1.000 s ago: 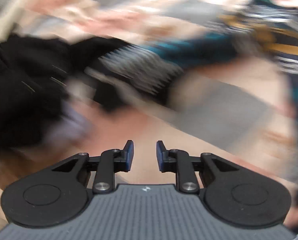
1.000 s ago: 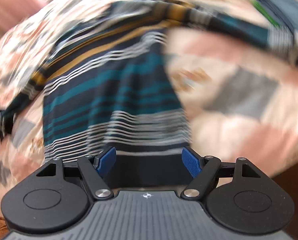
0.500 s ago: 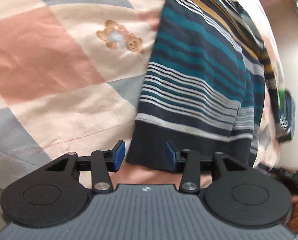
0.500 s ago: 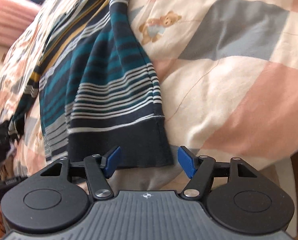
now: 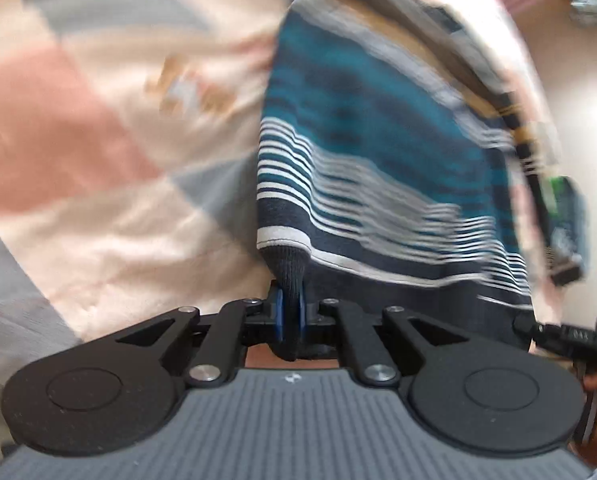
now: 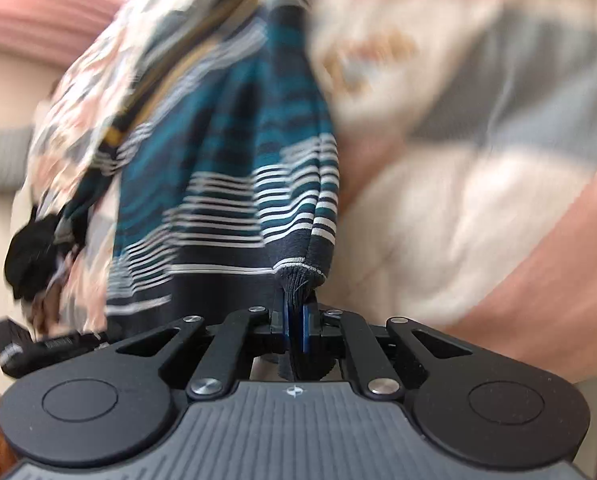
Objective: Fold clothes
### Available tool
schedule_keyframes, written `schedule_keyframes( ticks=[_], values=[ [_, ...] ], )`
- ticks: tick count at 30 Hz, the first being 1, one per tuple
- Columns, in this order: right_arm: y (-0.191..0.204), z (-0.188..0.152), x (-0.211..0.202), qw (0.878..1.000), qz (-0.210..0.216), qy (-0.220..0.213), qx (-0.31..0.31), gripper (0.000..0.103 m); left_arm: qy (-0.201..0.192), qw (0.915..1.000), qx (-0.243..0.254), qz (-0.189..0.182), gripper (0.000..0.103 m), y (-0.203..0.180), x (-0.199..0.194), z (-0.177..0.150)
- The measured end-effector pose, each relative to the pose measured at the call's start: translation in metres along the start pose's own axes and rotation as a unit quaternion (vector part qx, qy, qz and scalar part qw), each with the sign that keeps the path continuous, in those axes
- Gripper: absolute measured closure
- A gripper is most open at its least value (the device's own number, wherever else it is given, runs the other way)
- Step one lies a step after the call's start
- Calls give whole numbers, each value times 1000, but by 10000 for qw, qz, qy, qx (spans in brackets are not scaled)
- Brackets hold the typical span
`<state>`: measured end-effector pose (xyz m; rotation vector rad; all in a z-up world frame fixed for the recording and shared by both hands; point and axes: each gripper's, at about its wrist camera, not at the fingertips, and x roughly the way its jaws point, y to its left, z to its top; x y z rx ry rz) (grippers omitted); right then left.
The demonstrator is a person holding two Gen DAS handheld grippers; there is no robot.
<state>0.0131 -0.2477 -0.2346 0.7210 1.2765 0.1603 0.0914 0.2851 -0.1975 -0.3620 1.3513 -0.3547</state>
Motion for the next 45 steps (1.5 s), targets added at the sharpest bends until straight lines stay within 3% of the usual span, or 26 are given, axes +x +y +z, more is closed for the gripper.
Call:
schedule_keyframes(
  ticks=[2,4,11,13,15,17,18,19,21,23,25,28,31,34,37,40,43,45],
  values=[
    [-5,3,-31,9997,-183,8,-178,99,-219,9994,259,-30,98,-7,-29,-5],
    [-16,3,-38,9993,-358,72,-122,99,-196,9990,393,68,98,-11,-34,-14],
    [-30,-10,28,9889,-1414,405,-205,99,411,9935,295,1021,97,-9,54,-43],
    [-25,-10,29,9870,-1542,382,-240,98,370,9916,387,1174,97,-16,55,-43],
    [-14,-9,26,9818,-1798,450,-423,88,458,9890,473,1323,94,-21,52,-43],
    [3,-8,18,9753,-2056,371,-722,65,576,9879,538,1332,92,-28,42,-42],
    [13,-8,11,9718,-2172,223,-889,61,561,9875,600,1342,89,-32,34,-44],
    [22,-8,4,9678,-2285,74,-1056,61,458,9886,589,1309,86,-34,25,-46],
    [34,-9,0,9728,-2006,-160,-1146,60,261,9912,425,1225,80,-33,11,-49],
    [39,-8,10,9782,-1708,-49,-1177,60,158,9932,121,1148,80,-27,9,-52],
    [44,-4,38,9662,-2182,492,-1280,64,412,9913,34,1249,81,-22,19,-51],
    [68,8,34,9636,-2359,174,-1246,66,187,9926,-93,1195,82,-10,-2,-39],
    [103,29,28,9598,-2360,-295,-1490,65,-329,9889,-352,1408,82,19,-42,-7],
    [144,49,41,9562,-2336,-481,-1695,65,-834,9784,-57,1892,84,47,-71,41],
    [188,59,76,9605,-2115,-504,-1740,65,-1072,9621,735,2397,84,70,-81,95],
    [237,58,115,9648,-1791,-427,-1879,64,-1052,9456,1521,2675,83,93,-80,141],
    [284,60,157,9728,-1355,-244,-1863,64,-997,9534,1510,2416,83,124,-84,182],
    [310,62,177,9767,-1115,-219,-1822,60,-994,9703,994,1968,80,155,-95,209]
  ],
)
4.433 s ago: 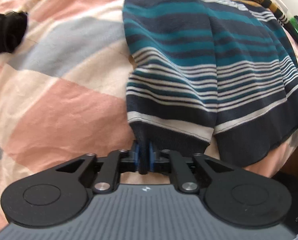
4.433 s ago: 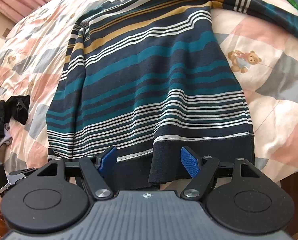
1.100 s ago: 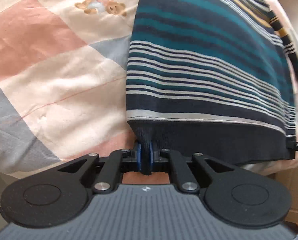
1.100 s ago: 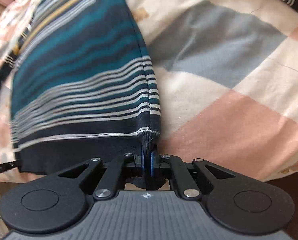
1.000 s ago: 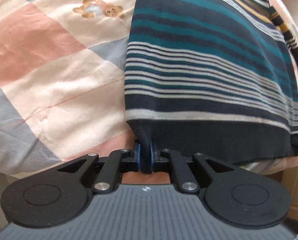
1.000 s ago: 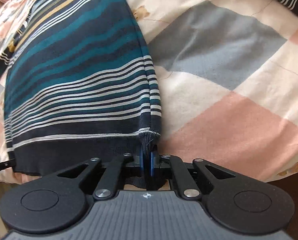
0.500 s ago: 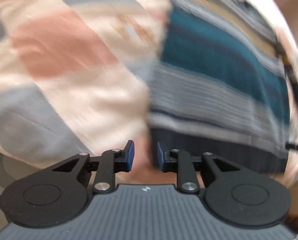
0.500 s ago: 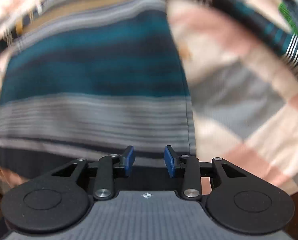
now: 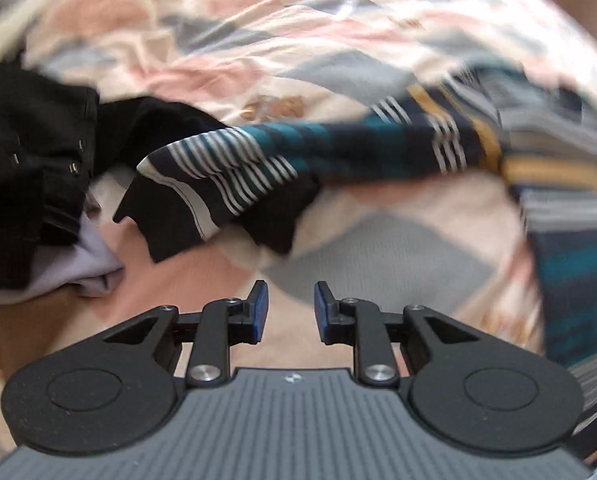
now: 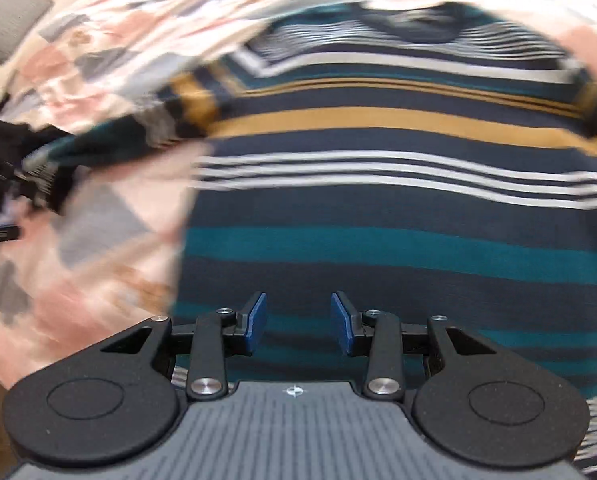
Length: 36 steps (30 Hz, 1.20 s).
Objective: Fold clothes
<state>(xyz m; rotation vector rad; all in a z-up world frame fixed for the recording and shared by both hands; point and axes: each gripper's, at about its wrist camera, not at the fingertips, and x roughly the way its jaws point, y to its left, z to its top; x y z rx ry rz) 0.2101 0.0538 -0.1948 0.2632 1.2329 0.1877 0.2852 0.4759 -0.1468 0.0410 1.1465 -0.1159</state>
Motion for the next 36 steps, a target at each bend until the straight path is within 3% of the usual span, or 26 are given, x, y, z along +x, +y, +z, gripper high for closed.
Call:
schedule_keyframes(
  ticks=[3,5,7,9,12,16,17,18,19,21,25,27,30,33,34,36],
  values=[
    [39,13,20,9996,100,-62,-271,57,70,9985,-523,-156,77,39,11,19],
    [67,25,38,9978,-1,-89,-655,57,93,9999,1,125,77,41,19,25],
    [88,37,55,9961,15,-115,-872,57,100,9947,944,393,77,33,32,24],
    [103,49,69,9943,43,-147,-1054,57,52,9809,1845,615,77,24,44,21],
    [119,67,90,9921,-5,-131,-1247,57,-18,9500,2969,965,74,11,69,13],
    [126,80,104,9927,84,-66,-1205,57,6,9119,3910,1248,74,4,103,5],
    [126,82,107,9926,95,-32,-1213,57,34,9041,4091,1233,79,3,109,3],
    [126,82,109,9925,84,5,-1221,57,20,8970,4243,1237,93,3,112,1],
    [126,82,111,9924,72,44,-1229,57,6,8924,4358,1170,96,4,111,2],
    [121,81,110,9930,57,112,-1172,57,-33,8919,4427,919,98,10,96,7],
    [110,77,108,9947,54,226,-1005,57,-363,9125,4075,-55,99,38,29,28],
    [106,76,108,9949,59,286,-963,57,-289,9089,4143,-363,99,50,8,32],
    [107,74,114,9953,118,372,-892,56,167,8716,4894,-221,98,46,24,13],
    [114,75,118,9944,236,478,-911,55,517,8421,5367,-134,95,34,55,-10],
    [117,75,118,9937,264,484,-972,55,573,8378,5428,-149,96,29,59,-14],
    [120,77,113,9935,359,373,-1011,55,590,8478,5258,-359,93,24,52,-9]
  ],
)
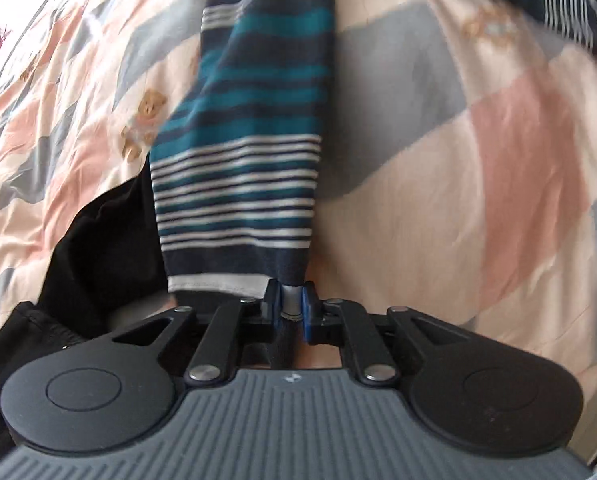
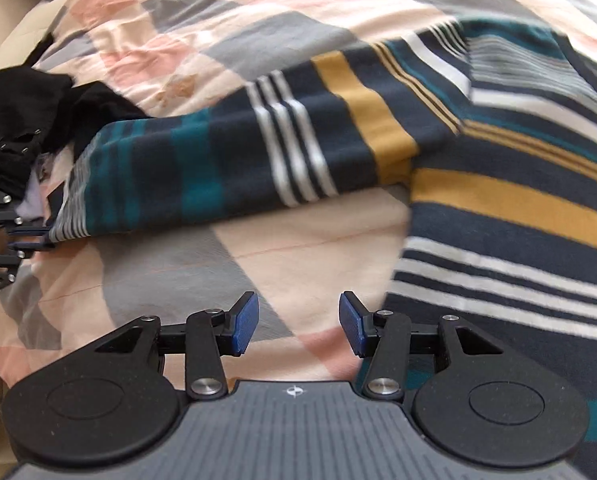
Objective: Fold clothes
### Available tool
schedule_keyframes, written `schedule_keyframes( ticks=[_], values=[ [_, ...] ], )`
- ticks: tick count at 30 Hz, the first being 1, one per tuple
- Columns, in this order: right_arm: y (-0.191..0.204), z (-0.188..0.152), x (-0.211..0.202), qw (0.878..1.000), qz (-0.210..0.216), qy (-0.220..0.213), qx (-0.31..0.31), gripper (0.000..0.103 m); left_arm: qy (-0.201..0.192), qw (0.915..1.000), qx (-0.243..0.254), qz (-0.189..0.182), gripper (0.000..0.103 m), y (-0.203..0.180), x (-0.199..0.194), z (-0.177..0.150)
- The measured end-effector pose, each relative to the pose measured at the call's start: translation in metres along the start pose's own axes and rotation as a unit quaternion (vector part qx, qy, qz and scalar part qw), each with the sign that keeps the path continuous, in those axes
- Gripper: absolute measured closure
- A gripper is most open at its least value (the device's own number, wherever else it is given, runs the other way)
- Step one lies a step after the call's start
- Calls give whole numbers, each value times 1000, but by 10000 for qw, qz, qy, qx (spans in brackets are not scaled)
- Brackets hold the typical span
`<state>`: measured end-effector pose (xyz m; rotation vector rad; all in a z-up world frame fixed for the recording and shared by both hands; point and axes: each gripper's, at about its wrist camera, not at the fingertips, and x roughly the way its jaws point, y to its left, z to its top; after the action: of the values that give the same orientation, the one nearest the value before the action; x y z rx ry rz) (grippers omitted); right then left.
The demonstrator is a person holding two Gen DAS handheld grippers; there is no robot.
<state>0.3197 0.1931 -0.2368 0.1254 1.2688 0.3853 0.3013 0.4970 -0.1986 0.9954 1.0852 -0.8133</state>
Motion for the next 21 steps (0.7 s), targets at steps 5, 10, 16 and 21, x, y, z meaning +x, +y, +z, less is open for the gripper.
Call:
schedule_keyframes(
  ticks=[5,10,16,21],
  values=[
    [1,16,2,9991,-53,-411,69,55,526,9982,-196,223,83,3,0,-9],
    [1,14,26,9998,-80,14,173,49,765,9873,-1207,699,84,7,6,-7],
    [-34,-38,-26,9963,-121,-205,823,51,-566,9458,-3198,47,84,-8,-40,60],
    [-108,-104,-104,9830,-724,-589,1584,51,-998,9344,-3324,-799,84,-59,-47,147]
  ],
)
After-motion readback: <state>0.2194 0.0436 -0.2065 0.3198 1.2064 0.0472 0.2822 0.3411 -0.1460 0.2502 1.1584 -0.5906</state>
